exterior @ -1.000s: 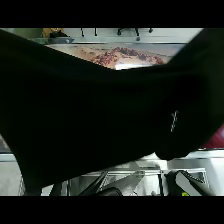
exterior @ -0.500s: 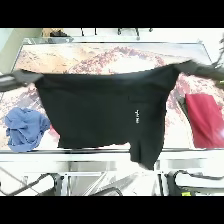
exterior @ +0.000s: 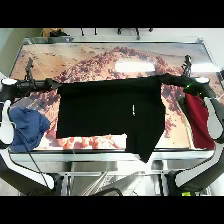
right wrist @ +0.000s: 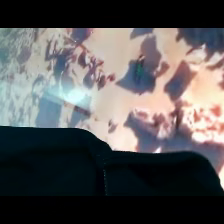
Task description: Fold the shirts.
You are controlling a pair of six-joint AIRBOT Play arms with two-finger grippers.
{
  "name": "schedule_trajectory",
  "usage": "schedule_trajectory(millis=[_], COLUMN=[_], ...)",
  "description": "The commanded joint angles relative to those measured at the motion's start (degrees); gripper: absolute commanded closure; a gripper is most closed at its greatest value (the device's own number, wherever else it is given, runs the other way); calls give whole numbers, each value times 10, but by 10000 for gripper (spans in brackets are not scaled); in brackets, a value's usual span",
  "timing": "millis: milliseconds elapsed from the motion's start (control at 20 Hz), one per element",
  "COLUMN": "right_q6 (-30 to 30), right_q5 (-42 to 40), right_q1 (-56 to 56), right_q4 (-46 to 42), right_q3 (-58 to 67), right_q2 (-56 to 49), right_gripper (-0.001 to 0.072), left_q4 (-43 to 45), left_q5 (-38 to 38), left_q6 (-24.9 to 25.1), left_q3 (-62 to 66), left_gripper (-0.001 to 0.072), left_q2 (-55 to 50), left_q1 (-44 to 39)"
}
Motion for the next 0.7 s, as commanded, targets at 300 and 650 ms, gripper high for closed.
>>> schedule_trajectory(millis=[300,650], right_q6=[102,102], right_q5=[89,79], right_q1=[-5,9], right_q4=[-222,-260], right_q3=[9,-10], right_q2=[-2,-12], right_gripper=[690,690], left_q4=[235,289], left_q5=[-51,53], left_q6=[-97,-98], left_q3=[105,59], left_gripper=[692,692], left_q2=[-53,-53], left_q1=[-45,-84])
